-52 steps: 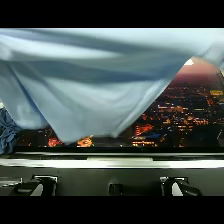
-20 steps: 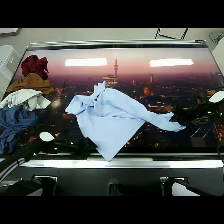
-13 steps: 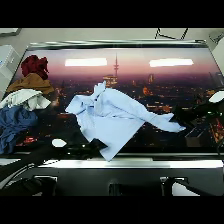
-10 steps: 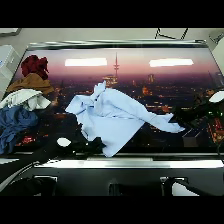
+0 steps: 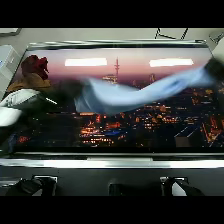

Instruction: Fold the clothes and pants, and hang the long-sleeved shirts on hangers.

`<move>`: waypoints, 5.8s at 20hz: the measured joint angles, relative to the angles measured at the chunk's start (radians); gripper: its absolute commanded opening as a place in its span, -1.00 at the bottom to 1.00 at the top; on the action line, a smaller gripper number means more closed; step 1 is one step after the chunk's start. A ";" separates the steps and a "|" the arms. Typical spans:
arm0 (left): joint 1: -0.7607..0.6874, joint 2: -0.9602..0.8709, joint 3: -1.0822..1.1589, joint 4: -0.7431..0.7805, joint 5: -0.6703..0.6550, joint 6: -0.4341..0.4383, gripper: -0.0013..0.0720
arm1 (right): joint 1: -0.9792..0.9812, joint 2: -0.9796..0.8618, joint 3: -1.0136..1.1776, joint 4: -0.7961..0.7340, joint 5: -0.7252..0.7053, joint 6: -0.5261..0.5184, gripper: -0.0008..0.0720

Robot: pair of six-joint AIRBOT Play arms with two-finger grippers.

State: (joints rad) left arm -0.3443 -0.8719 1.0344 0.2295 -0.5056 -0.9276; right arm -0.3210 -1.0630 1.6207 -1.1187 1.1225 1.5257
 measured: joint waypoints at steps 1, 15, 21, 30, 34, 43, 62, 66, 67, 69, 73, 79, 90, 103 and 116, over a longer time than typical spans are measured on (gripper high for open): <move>0.055 0.052 0.088 0.013 0.002 0.013 -0.90 | 0.000 0.045 0.080 -0.005 -0.064 0.000 -0.85; 0.267 0.241 0.306 0.142 0.072 0.053 -0.90 | 0.000 0.298 0.314 -0.136 -0.224 -0.006 -0.86; 0.269 -0.021 0.099 0.199 0.089 0.053 -0.90 | 0.001 -0.118 0.299 -0.051 -0.034 0.000 -0.86; 0.271 -0.518 0.032 0.217 0.106 -0.056 -0.89 | 0.060 -0.784 0.297 0.327 0.161 0.171 -0.85; 0.295 -0.591 0.036 0.217 -0.012 -0.117 0.12 | 0.092 -0.879 0.305 0.350 0.219 0.182 0.20; 0.706 -0.616 0.055 0.558 -0.731 -0.362 0.41 | -0.176 -0.698 0.226 -0.035 0.603 0.138 0.82; 0.661 -0.682 -0.215 0.577 -0.752 -0.268 -0.90 | -0.230 -0.467 -0.336 -0.255 0.579 0.056 0.74; 0.658 -0.660 -0.215 0.566 -0.752 -0.261 -0.90 | -0.230 -0.466 -0.517 -0.198 0.471 0.032 0.65; 0.657 -0.652 -0.215 0.565 -0.753 -0.260 -0.90 | -0.230 -0.466 -0.560 -0.166 0.436 0.016 0.61; 0.657 -0.632 -0.214 0.562 -0.756 -0.259 -0.90 | -0.229 -0.465 -0.632 -0.101 0.371 -0.014 0.61; 0.657 -0.596 -0.215 0.558 -0.760 -0.259 -0.90 | -0.229 -0.463 -0.719 -0.017 0.315 -0.038 0.27; 0.657 -0.542 -0.179 0.524 -0.762 -0.260 -0.90 | -0.228 -0.428 -0.715 0.063 0.212 -0.074 -0.86; 0.662 -0.117 0.676 0.505 -0.515 -0.258 -0.90 | -0.229 -0.105 0.387 0.231 0.126 -0.112 -0.86; 0.663 0.126 0.842 0.620 -0.369 -0.306 -0.90 | -0.229 0.216 0.467 0.086 -0.035 -0.076 -0.87; 0.504 -0.624 0.446 0.674 -0.599 -0.381 -0.90 | 0.148 -0.504 0.023 -0.096 0.224 0.093 -0.86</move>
State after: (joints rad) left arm 0.1600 -1.4963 1.4803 0.9039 -1.1046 -1.3087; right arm -0.1726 -1.5669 1.6432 -1.2144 1.3468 1.6184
